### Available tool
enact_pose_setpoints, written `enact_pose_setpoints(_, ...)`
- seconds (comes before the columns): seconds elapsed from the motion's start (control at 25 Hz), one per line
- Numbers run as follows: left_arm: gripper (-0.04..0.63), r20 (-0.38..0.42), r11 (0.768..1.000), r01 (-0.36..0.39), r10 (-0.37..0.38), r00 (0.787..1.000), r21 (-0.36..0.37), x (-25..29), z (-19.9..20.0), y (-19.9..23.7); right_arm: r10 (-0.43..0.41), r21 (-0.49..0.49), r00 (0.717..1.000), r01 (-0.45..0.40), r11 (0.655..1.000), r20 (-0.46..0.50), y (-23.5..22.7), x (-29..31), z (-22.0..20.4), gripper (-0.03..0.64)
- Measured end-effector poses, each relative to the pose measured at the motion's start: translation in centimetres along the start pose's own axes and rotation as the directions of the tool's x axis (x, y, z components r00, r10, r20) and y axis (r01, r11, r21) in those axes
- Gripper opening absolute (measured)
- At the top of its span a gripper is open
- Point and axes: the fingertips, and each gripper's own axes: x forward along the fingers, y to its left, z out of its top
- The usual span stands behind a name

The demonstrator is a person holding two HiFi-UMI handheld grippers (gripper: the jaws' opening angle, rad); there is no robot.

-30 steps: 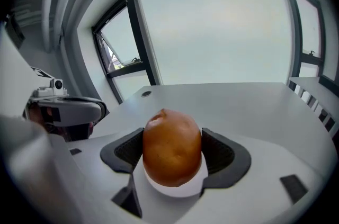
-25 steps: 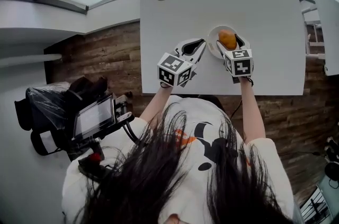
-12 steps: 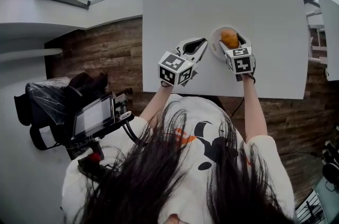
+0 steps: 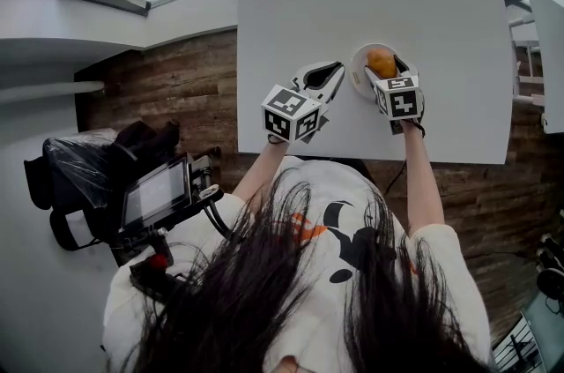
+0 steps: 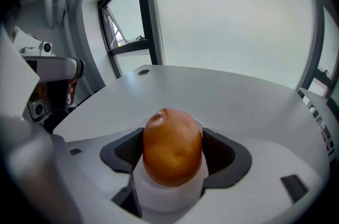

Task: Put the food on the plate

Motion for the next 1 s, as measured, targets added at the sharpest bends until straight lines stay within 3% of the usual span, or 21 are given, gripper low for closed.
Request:
enact_pose_setpoints(0.24, 0.006, 0.006, 1.000, -0.008, 0.008, 1.000, -0.007, 0.0, 0.2, 0.2, 0.040, 0.038, 0.999, -0.040, 0.998, -0.006, -0.1, 0.1, 0.0, 0.333)
enact_pose_setpoints(0.28, 0.006, 0.007, 1.000, -0.008, 0.008, 1.000, -0.007, 0.0, 0.3, 0.2, 0.054, 0.047, 0.999, -0.054, 0.997, -0.001, 0.1, 0.1, 0.1, 0.407)
enact_pose_setpoints(0.32, 0.006, 0.008, 1.000, -0.008, 0.008, 1.000, -0.006, 0.0, 0.3, 0.3, 0.064, 0.053, 0.998, -0.064, 0.996, 0.004, 0.2, 0.2, 0.2, 0.416)
enact_pose_setpoints(0.68, 0.006, 0.011, 1.000, -0.009, 0.009, 1.000, 0.004, 0.0, 0.8, 0.1, 0.061, 0.067, 0.997, -0.065, 0.996, 0.049, -0.2, -0.7, 1.9, 0.416)
enact_pose_setpoints(1.0, 0.006, 0.022, 1.000, -0.001, 0.001, 1.000, 0.030, -1.2, 0.2, -2.0, 0.060, 0.150, 0.980, -0.089, 0.985, 0.189, 1.2, -5.4, 3.3, 0.416)
